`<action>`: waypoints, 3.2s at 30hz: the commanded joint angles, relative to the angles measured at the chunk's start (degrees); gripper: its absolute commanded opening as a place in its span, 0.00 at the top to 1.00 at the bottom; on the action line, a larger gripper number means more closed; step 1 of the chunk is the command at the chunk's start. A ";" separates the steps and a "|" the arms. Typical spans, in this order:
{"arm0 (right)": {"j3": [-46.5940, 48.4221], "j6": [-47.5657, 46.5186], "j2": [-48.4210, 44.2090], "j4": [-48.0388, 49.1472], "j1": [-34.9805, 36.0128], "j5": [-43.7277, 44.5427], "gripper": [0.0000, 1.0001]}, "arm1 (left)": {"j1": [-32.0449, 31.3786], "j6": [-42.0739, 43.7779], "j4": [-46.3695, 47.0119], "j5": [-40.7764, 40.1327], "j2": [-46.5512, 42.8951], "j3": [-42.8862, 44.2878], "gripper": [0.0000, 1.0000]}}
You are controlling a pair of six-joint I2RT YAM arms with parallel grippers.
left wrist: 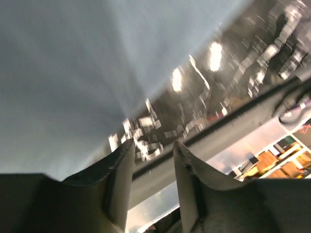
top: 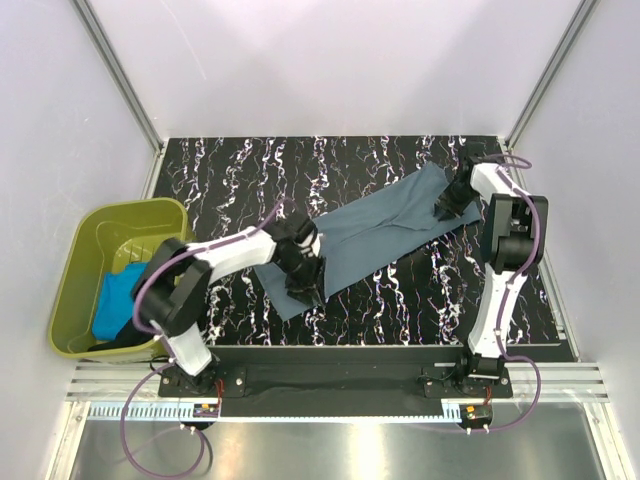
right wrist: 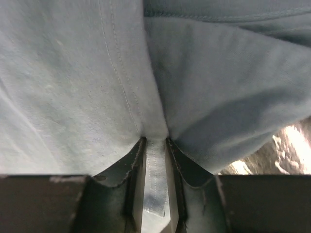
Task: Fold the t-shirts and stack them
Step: Fold the tshirt
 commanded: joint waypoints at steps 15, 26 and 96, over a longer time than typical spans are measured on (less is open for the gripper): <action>48.94 -2.23 29.95 -0.10 11.39 -4.78 0.70 | 18.65 12.26 -1.58 -10.09 8.88 18.77 0.47; 53.91 1.99 36.81 4.37 15.26 -11.47 0.69 | 16.47 1.20 10.63 -3.07 6.70 0.42 0.49; -71.25 10.17 -48.44 29.95 26.86 -30.29 0.40 | 16.38 0.75 9.58 0.37 -11.76 -22.10 0.53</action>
